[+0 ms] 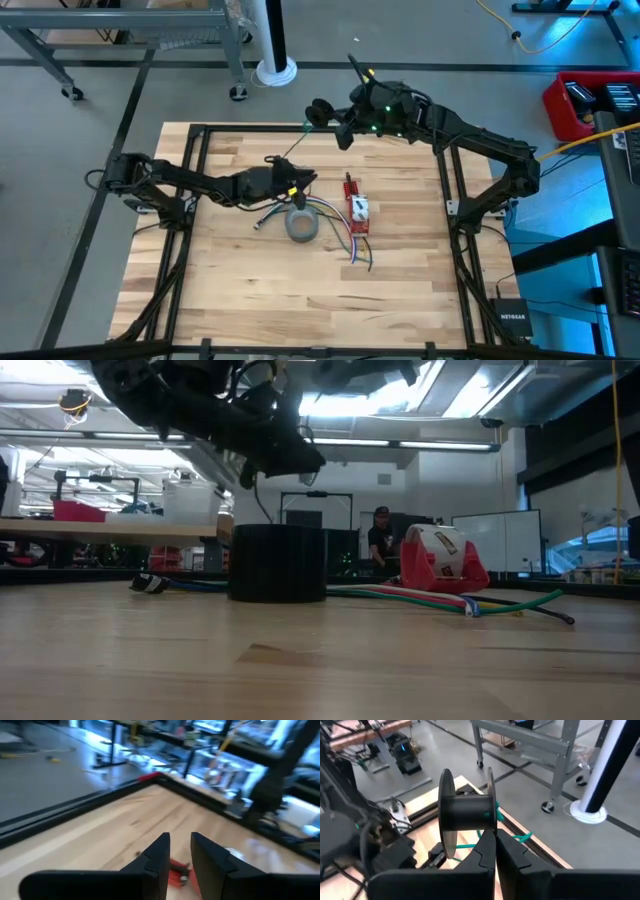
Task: Coil cords
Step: Coil the green wire onto the black spool
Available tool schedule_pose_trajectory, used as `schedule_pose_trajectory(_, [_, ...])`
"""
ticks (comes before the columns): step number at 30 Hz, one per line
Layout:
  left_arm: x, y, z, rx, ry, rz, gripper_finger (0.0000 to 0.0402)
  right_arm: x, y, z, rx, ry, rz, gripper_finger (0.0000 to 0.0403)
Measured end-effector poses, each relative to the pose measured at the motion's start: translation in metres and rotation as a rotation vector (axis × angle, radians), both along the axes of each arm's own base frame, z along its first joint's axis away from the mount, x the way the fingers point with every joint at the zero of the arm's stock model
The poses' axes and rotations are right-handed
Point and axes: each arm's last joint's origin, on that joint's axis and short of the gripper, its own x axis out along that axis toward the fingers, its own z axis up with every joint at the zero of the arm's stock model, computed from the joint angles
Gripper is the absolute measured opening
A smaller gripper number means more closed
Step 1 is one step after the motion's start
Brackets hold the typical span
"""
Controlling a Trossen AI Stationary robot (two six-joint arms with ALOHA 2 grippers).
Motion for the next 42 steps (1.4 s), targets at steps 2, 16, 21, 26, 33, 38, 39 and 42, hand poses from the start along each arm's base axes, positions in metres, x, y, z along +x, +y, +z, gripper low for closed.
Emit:
schedule_pose_trajectory(2, [0.001, 0.003, 0.003, -0.008, -0.029, -0.050, 0.0070, -0.001, 0.000, -0.002, 0.006, 0.019, 0.000, 0.0003])
schedule_pose_trajectory(16, [-0.003, 0.012, 0.016, 0.176, -0.035, -0.199, 0.0095, -0.002, 0.003, -0.007, 0.064, 0.062, 0.047, 0.0003])
schedule_pose_trajectory(21, [-0.006, 0.023, 0.018, 0.213, -0.021, -0.161, 0.0095, -0.003, 0.005, -0.010, 0.108, 0.074, 0.107, 0.0003])
schedule_pose_trajectory(26, [-0.006, 0.022, 0.018, 0.292, 0.012, -0.174, 0.0095, -0.004, 0.005, -0.011, 0.113, 0.095, 0.099, 0.0003])
schedule_pose_trajectory(33, [-0.005, 0.011, 0.018, 0.443, 0.089, -0.128, 0.0095, -0.007, 0.005, -0.016, 0.128, 0.154, 0.086, 0.0003])
schedule_pose_trajectory(38, [-0.004, 0.003, 0.018, 0.476, 0.122, -0.061, 0.0095, -0.007, 0.004, -0.016, 0.108, 0.163, 0.046, 0.0003])
schedule_pose_trajectory(39, [-0.004, 0.001, 0.018, 0.487, 0.134, -0.038, 0.0095, -0.007, 0.004, -0.017, 0.107, 0.163, 0.045, 0.0003])
schedule_pose_trajectory(42, [-0.005, -0.002, 0.018, 0.535, 0.193, 0.075, 0.0095, -0.007, 0.004, -0.017, 0.109, 0.163, 0.048, 0.0003])
